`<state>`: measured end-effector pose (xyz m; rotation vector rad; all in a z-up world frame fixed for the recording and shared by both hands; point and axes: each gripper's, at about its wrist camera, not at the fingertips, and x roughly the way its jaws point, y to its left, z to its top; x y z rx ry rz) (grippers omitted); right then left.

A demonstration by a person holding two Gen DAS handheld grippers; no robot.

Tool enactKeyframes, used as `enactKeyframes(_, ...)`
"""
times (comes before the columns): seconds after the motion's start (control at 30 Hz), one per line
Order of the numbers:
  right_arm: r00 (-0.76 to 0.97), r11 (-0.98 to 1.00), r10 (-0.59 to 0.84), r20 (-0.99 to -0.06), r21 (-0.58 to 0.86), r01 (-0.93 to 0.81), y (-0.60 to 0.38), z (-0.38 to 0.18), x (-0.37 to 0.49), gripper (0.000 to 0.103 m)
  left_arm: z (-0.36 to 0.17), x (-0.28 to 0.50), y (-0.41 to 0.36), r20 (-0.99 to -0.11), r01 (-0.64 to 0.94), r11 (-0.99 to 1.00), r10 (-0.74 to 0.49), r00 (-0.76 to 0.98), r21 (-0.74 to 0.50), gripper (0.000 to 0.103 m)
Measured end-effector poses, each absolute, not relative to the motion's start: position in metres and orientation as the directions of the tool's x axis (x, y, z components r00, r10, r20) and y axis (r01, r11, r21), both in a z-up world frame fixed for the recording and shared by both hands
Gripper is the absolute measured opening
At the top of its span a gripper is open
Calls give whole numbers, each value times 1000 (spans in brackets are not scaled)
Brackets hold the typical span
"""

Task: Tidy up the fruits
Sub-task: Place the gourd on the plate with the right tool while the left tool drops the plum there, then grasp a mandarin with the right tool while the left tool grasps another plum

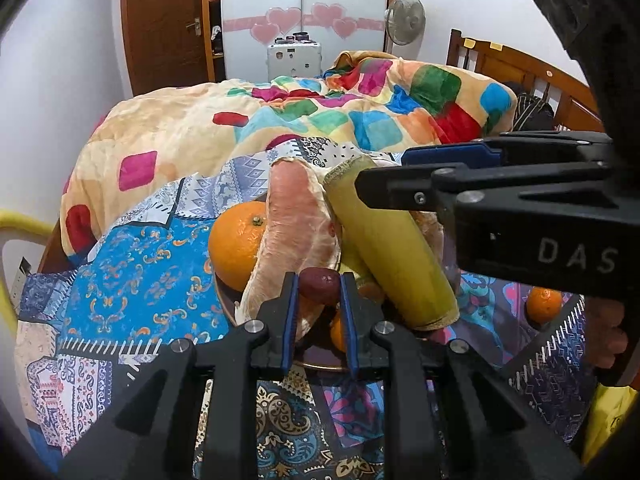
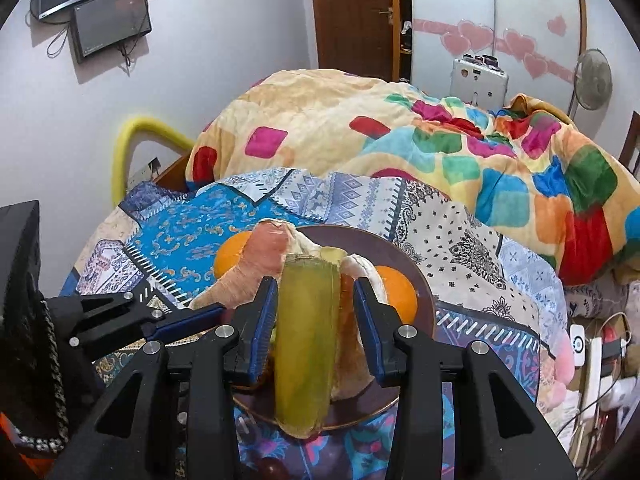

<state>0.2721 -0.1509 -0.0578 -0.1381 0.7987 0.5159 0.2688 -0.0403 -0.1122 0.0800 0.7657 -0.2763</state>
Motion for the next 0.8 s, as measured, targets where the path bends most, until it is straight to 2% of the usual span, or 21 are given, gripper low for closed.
enactKeyframes(0.2, 609, 871, 384, -694, 52, -489, -155, -51, 261, 36, -113, 266, -35, -705, 270, 961, -232, 670, -60, 21)
enactKeyframes(0.27, 614, 871, 387, -688, 56, -487, -159, -47, 257, 36, -112, 266, -33, -708, 270, 960, -241, 664, -73, 23)
enactKeyframes(0.33, 628, 875, 379, -679, 44, -481, -163, -44, 251, 36, -110, 264, -31, -708, 264, 962, -237, 665, -74, 30)
enactKeyframes(0.4, 639, 878, 376, -671, 37, -478, -169, -42, 244, 37, -108, 262, -31, -707, 272, 960, -243, 664, -74, 31)
enactKeyframes(0.8, 681, 904, 314, -661, -11, -428, -210, -44, 211, 39, -74, 231, -20, -657, 241, 967, -237, 715, -87, 32)
